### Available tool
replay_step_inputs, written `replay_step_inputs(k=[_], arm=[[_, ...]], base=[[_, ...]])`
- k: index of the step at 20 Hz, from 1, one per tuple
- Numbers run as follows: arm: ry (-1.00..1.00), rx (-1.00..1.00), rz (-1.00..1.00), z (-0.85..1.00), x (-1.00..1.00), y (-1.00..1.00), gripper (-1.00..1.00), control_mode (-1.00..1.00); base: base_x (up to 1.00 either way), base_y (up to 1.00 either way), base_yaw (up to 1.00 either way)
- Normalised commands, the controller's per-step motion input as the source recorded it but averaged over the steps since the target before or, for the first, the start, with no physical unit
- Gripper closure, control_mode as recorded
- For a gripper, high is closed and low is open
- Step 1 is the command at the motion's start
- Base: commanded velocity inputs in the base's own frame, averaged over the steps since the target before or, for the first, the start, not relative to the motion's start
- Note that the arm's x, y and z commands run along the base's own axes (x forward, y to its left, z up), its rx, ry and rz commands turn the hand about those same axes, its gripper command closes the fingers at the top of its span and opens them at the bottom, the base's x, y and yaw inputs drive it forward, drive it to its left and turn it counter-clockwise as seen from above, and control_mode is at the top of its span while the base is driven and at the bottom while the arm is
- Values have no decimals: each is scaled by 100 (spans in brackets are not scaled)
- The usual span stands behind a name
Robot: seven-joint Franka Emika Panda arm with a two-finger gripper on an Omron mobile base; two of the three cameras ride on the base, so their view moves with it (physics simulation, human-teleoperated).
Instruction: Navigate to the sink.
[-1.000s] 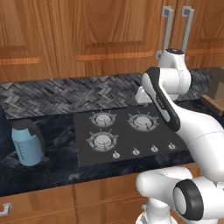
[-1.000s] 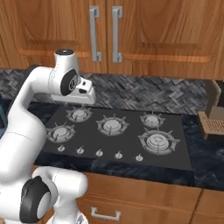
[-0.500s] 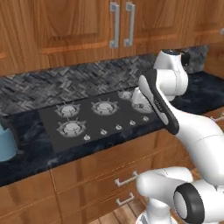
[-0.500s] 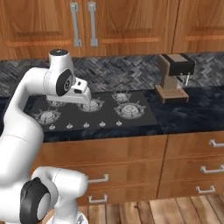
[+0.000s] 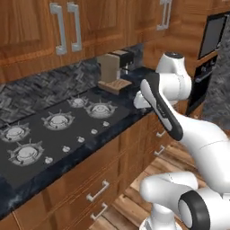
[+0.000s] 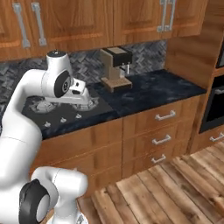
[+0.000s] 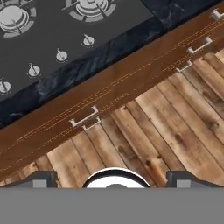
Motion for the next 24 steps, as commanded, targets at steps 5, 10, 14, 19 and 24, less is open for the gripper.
replay_step_inputs(k=[5, 10, 14, 19, 24], arm=[[0, 0, 0, 0, 0, 0, -100, 100], [0, 0, 0, 0, 0, 0, -100, 100], [0, 0, 0, 0, 0, 0, -100, 100], [0, 0, 0, 0, 0, 0, -100, 100], [0, 0, 0, 0, 0, 0, -100, 100]], base=[[0, 15, -73], [0, 16, -74], [0, 17, -78], [0, 22, -75], [0, 22, -78]])
